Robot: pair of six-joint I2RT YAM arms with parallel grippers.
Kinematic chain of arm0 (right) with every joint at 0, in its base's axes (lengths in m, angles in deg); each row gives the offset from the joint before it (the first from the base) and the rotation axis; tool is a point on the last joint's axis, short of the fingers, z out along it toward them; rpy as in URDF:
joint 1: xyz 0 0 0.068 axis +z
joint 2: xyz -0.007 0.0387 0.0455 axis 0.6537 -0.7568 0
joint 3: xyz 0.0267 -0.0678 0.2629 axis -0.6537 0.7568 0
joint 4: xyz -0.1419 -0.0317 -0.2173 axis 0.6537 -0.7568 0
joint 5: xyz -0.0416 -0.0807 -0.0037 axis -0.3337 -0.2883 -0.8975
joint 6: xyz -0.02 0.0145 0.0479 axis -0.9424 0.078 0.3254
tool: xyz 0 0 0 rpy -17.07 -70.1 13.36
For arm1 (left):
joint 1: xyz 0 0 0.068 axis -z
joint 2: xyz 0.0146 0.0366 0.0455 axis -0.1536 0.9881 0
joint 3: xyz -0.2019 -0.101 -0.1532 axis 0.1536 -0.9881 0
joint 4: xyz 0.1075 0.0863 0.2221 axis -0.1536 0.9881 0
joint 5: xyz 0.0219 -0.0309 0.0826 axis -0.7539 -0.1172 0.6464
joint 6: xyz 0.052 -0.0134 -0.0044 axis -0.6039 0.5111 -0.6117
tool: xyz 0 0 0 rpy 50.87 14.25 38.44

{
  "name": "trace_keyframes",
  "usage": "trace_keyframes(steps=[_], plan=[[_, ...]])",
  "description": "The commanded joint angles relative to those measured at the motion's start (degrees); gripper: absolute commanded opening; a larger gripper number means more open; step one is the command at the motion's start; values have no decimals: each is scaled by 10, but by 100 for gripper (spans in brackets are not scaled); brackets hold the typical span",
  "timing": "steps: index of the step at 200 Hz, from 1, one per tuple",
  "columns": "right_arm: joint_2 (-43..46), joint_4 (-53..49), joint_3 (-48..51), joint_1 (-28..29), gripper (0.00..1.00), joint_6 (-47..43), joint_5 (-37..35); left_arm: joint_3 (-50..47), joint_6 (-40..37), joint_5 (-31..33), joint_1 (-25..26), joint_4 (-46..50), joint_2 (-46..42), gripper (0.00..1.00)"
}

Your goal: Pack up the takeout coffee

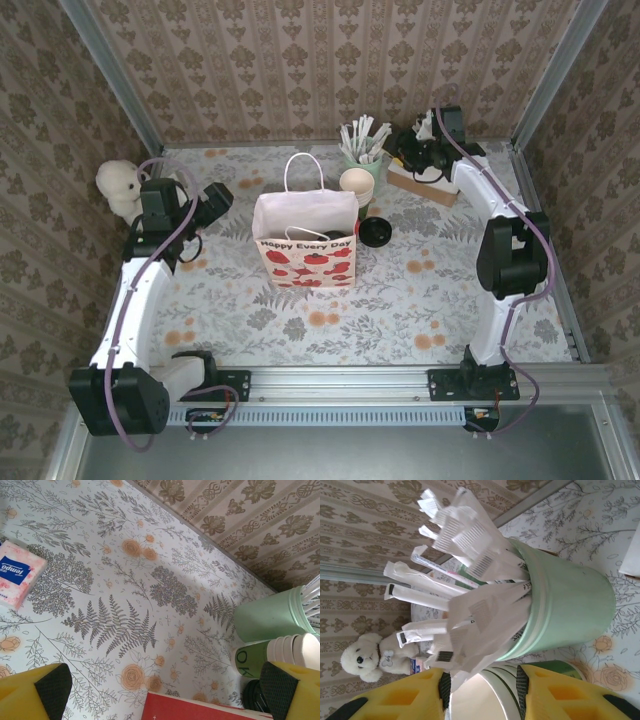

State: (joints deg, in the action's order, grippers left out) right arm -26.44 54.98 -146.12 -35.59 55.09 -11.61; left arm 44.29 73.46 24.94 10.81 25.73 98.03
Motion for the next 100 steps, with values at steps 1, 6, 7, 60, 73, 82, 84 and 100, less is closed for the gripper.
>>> trace_keyframes(steps=[1, 6, 7, 60, 73, 82, 84, 100], plan=[[51, 39, 24, 7, 42, 11, -7, 15, -13, -7, -5, -8, 1, 100], [57, 45, 32, 7, 41, 13, -12, 15, -14, -8, -5, -8, 2, 100], [58, 46, 34, 7, 41, 13, -13, 15, -14, -7, -5, -8, 2, 100], [97, 26, 70, 17, 36, 10, -93, 13, -7, -54, -8, -24, 2, 100], [87, 21, 67, 21, 36, 11, -89, 7, -8, -74, -8, -34, 6, 100], [82, 22, 62, 25, 36, 12, -80, 5, -13, -90, -8, -40, 10, 100], [80, 22, 61, 26, 36, 12, -78, 5, -14, -93, -8, -40, 10, 100], [71, 18, 52, 37, 36, 12, -73, 2, -20, -100, -8, -38, 14, 100]])
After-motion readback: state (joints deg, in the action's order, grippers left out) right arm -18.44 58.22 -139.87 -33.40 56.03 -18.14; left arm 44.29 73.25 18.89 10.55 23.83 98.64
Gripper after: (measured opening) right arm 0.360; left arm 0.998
